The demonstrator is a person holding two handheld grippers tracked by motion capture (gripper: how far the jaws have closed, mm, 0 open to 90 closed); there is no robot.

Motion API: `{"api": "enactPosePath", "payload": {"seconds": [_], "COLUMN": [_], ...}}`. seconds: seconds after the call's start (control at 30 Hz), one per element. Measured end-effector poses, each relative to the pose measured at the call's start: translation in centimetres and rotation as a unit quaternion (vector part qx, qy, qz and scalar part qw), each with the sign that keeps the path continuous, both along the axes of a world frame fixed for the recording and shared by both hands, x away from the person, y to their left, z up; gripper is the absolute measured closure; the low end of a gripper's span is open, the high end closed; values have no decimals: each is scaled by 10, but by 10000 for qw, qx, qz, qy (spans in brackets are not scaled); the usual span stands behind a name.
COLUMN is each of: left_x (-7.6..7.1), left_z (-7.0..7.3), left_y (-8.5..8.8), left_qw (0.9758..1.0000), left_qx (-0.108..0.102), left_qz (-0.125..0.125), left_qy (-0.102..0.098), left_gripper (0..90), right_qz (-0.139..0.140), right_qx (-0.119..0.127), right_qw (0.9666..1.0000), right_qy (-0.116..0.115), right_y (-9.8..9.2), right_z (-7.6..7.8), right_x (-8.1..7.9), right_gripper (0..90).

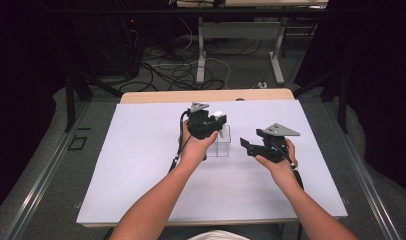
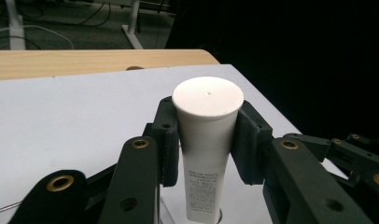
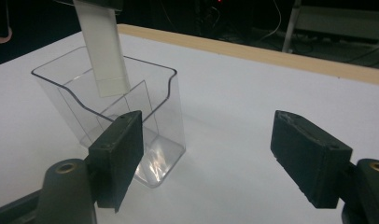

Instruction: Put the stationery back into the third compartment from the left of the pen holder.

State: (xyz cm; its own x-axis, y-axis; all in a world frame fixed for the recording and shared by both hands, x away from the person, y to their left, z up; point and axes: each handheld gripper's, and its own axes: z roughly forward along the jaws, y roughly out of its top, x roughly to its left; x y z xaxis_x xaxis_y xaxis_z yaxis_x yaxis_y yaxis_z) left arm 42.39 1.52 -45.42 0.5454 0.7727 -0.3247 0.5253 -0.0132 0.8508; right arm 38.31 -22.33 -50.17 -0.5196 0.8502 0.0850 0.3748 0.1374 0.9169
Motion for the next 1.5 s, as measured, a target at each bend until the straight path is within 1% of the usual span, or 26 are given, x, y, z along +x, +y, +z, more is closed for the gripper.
{"api": "enactPosePath", "payload": {"seconds": [0.07, 0.1, 0.2, 0.23, 0.27, 0.3, 0.33, 0.4, 0.43, 0.5, 0.57, 0.63, 0.67, 0.8, 0.9, 0.93, 0.97, 1.0, 1.03, 1.07, 1.2, 1.27, 1.3, 1.37, 1.43, 1.5], "left_x": [0, -1, -1, -1, -1, -1, -1, -2, -2, -2, -3, -3, -3, -5, -7, -7, -8, -8, -9, -10, -17, -21, -22, -25, -27, -30], "left_z": [-3, -4, -7, -9, -10, -11, -12, -14, -15, -16, -18, -18, -19, -20, -20, -19, -19, -19, -18, -16, -7, -2, -1, 3, 7, 10], "left_y": [-2, -4, -6, -7, -7, -7, -8, -8, -9, -10, -10, -12, -13, -15, -17, -17, -17, -17, -16, -15, -8, -2, 2, 11, 22, 35], "left_qw": [9999, 9999, 9996, 9996, 9994, 9994, 9993, 9990, 9989, 9990, 9983, 9980, 9976, 9966, 9955, 9946, 9942, 9940, 9938, 9930, 9929, 9933, 9938, 9941, 9944, 9942], "left_qx": [111, 101, 259, 262, 309, 312, 343, 424, 428, 419, 549, 591, 620, 746, 875, 958, 996, 979, 950, 988, 857, 747, 679, 610, 625, 624], "left_qz": [-8, 8, -16, -9, -14, -6, -2, -25, -21, -1, -45, -49, -50, -102, -136, -137, -138, -150, -184, -229, -283, -320, -300, -271, -302, -214], "left_qy": [-46, -83, -128, -136, -159, -129, -162, -155, -193, -176, -186, -218, -295, -331, -324, -377, -392, -466, -547, -599, -773, -827, -829, -853, -801, -854], "left_gripper": [665, 664, 664, 664, 664, 664, 664, 664, 664, 664, 663, 663, 663, 663, 662, 661, 658, 644, 577, 533, 457, 451, 438, 422, 407, 375], "right_qz": [-56, -75, -122, -153, -160, -162, -177, -192, -199, -207, -230, -240, -245, -232, -236, -231, -233, -216, -223, -221, -243, -247, -249, -242, -252, -277], "right_qx": [-15, -8, -41, -91, -70, -101, -114, -105, -109, -135, -138, -138, -149, -152, -141, -154, -129, -166, -133, -131, -119, -123, -128, -140, -130, -111], "right_qw": [10000, 9999, 9996, 9995, 9994, 9994, 9993, 9993, 9993, 9993, 9992, 9992, 9992, 9992, 9990, 9991, 9991, 9992, 9992, 9992, 9992, 9992, 9992, 9992, 9993, 9992], "right_qy": [81, 139, 269, 257, 293, 286, 298, 310, 292, 270, 291, 294, 289, 292, 348, 330, 318, 287, 306, 304, 297, 285, 274, 285, 263, 279], "right_y": [-2, -3, -6, -6, -6, -7, -7, -8, -8, -9, -8, -8, -8, -8, -8, -9, -9, -10, -10, -10, -11, -11, -11, -11, -12, -11], "right_z": [-3, -4, -7, -8, -9, -10, -10, -11, -11, -12, -12, -12, -12, -12, -13, -13, -14, -14, -14, -13, -13, -13, -12, -12, -12, -11], "right_x": [2, 3, 5, 6, 6, 6, 6, 7, 7, 7, 7, 7, 7, 7, 6, 6, 6, 7, 6, 6, 6, 6, 6, 6, 6, 5], "right_gripper": [218, 217, 200, 197, 195, 192, 186, 184, 184, 183, 183, 183, 183, 183, 183, 183, 183, 183, 183, 183, 182, 183, 183, 183, 183, 182]}}
